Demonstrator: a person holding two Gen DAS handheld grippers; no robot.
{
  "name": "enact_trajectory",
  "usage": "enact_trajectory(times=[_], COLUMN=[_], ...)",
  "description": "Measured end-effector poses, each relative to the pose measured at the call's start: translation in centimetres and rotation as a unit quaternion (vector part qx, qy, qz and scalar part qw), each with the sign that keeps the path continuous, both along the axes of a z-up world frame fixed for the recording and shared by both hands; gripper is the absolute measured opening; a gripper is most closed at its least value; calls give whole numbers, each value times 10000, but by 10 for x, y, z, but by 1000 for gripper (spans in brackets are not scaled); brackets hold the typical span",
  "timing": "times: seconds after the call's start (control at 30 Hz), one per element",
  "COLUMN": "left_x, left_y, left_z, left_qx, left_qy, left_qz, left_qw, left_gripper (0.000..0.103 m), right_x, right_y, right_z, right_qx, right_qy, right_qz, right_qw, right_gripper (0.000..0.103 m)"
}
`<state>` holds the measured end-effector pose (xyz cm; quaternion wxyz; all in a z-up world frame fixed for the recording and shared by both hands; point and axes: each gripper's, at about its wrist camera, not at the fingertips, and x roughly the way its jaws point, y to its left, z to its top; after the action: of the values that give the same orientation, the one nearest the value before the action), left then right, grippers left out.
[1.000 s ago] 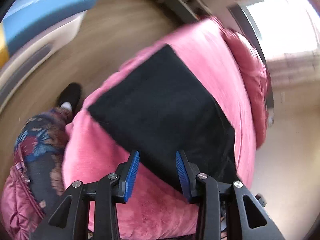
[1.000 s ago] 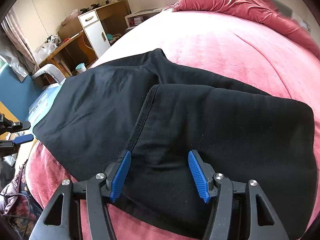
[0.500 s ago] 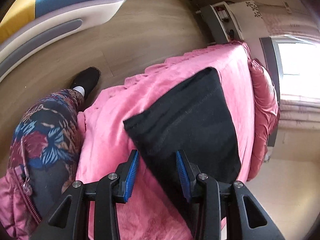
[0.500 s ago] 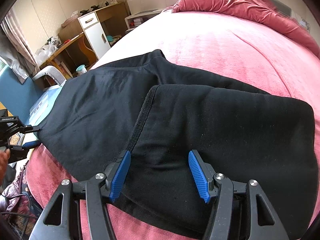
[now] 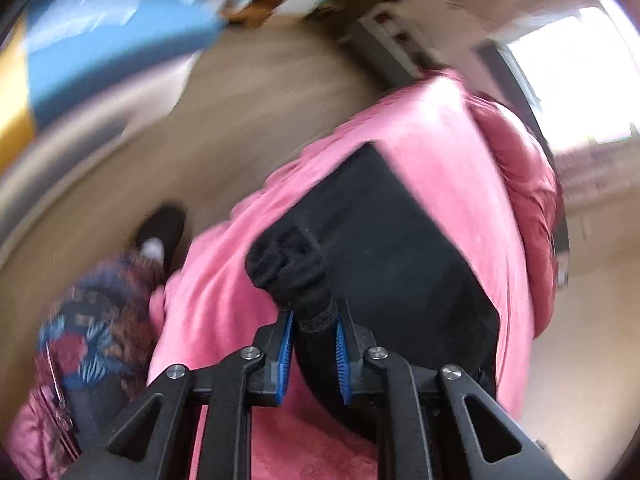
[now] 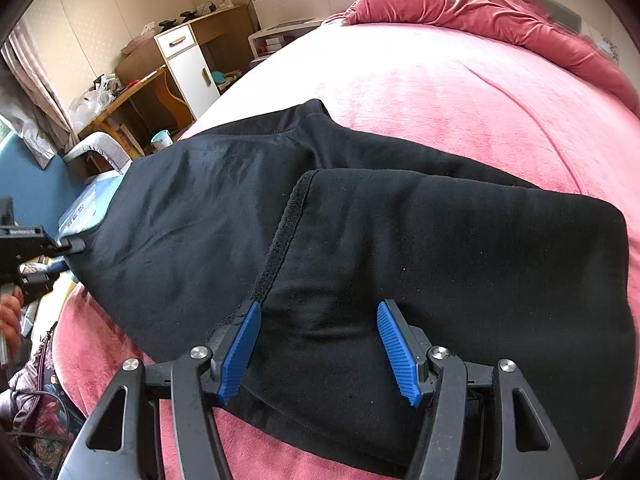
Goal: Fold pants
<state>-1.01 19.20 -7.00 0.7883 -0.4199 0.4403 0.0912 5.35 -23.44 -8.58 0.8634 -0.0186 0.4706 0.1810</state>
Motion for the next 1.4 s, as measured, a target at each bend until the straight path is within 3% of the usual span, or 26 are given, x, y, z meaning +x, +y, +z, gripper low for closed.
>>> enact_trajectory(times=[0.07, 0.13, 0.27, 0.43, 0.5, 0.57, 0.67, 0.73, 0.97, 1.03, 1.1, 1.27, 1.4], left_x=[9, 19, 33, 36, 36, 34, 33, 33, 39, 38, 38, 36, 31], left_y=[-21, -47, -101, -164, -179, -187, -190, -190, -206, -208, -210, -210, -219], left_z=[23, 43, 62, 54, 47, 40, 35, 34, 37, 37, 39, 40, 43], left_qx=[490, 753, 1029, 1397, 1501, 1556, 1572, 1620, 1776, 1830, 1878, 1993, 2018], left_qy=[-419, -839, -1432, -1579, -1540, -1484, -1450, -1429, -1400, -1391, -1377, -1313, -1315], left_qz=[-505, -1111, -2273, -3531, -3811, -3973, -4039, -4052, -4065, -4077, -4085, -4078, -4046], left_qw=[9966, 9874, 9577, 9115, 8992, 8922, 8894, 8883, 8852, 8837, 8825, 8813, 8822], left_gripper=[16, 15, 14, 14, 14, 14, 14, 14, 14, 14, 14, 14, 14], right_x=[1, 2, 8, 17, 21, 29, 42, 50, 78, 84, 89, 93, 92], right_y=[0, -1, -12, -34, -36, -34, -21, -7, 45, 55, 64, 75, 77], right_z=[0, 1, 10, 31, 38, 43, 43, 38, 19, 14, 11, 13, 18], right_qx=[23, 43, 327, 1189, 1647, 2197, 2701, 2822, 2600, 2546, 2387, 2118, 1971], right_qy=[22, 53, 173, 316, 405, 594, 891, 1073, 1465, 1554, 1598, 1500, 1392], right_qz=[-6, 7, -70, -115, 21, 259, 491, 620, 849, 952, 1008, 1185, 1241], right_qw=[10000, 10000, 9993, 9923, 9855, 9734, 9574, 9513, 9506, 9497, 9525, 9584, 9625], right_gripper=[62, 62, 62, 62, 62, 66, 79, 79, 79, 72, 48, 21, 15])
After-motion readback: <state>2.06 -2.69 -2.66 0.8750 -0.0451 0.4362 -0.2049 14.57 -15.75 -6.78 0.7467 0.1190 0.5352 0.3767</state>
